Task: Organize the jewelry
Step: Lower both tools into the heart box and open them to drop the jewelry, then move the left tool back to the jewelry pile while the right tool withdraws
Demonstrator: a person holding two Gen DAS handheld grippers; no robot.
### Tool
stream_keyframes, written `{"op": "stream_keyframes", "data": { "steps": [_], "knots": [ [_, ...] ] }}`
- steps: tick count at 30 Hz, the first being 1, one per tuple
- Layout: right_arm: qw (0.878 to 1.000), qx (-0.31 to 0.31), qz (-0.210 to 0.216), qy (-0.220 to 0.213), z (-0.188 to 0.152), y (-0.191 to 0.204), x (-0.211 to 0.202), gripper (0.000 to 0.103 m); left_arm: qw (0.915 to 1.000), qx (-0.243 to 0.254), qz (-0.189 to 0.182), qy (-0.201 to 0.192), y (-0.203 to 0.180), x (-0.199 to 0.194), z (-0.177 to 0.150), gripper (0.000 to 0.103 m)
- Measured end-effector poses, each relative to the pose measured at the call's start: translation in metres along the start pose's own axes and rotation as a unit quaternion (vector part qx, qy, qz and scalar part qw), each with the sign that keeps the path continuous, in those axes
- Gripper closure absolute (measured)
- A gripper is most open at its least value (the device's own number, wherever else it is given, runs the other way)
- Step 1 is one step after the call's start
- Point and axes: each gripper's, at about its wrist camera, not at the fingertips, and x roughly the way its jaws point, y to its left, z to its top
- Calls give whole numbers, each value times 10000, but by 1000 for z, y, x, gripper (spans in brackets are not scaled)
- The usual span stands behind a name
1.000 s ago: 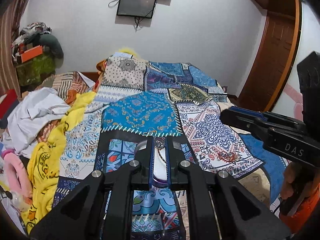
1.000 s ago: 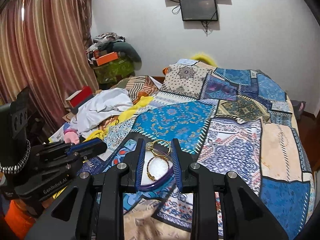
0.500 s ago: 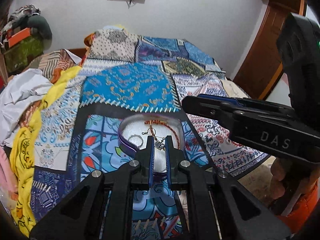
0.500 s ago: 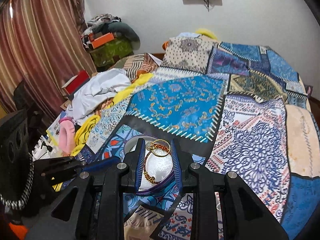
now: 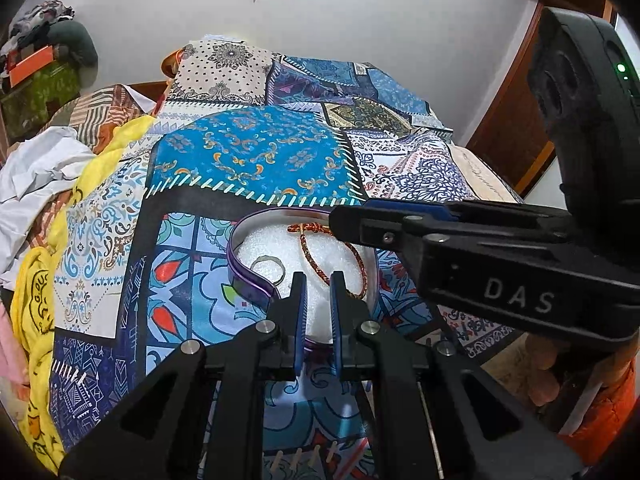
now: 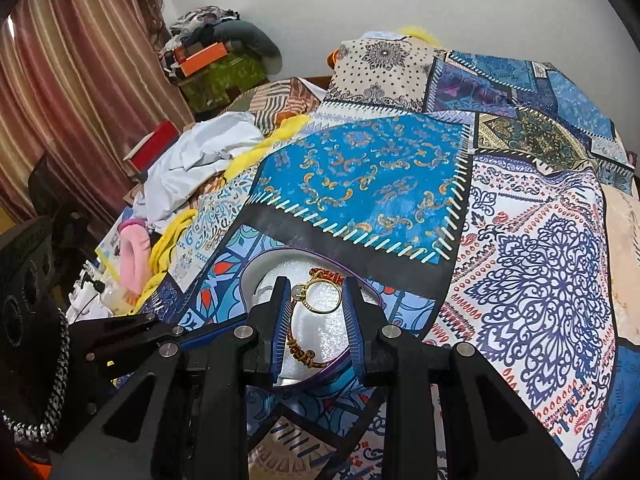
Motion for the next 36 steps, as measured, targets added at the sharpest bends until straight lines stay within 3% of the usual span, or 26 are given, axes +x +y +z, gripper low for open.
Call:
{"op": "stream_keyframes", "data": {
  "steps": [10, 19, 25, 29, 36],
  "knots": [
    [9998, 97, 92, 130, 1, 1, -1, 75, 10000, 3, 35, -11, -1, -9, 0, 94],
    [9997, -6, -118, -232, 3, 4, -33, 74, 9997, 34, 158, -167, -6, -28, 5, 93],
    [9981, -36, -328, -522, 1, 1, -61, 74, 9989, 31, 307, -358, -12, -45, 10, 79],
    [9960, -48, -490, -740, -3, -3, -82, 65, 9981, 33, 380, -477, -18, -55, 13, 70],
    [9915, -36, -812, -1016, -13, -14, -112, 63, 9971, 152, 377, -641, -40, -67, 21, 64]
  ]
}}
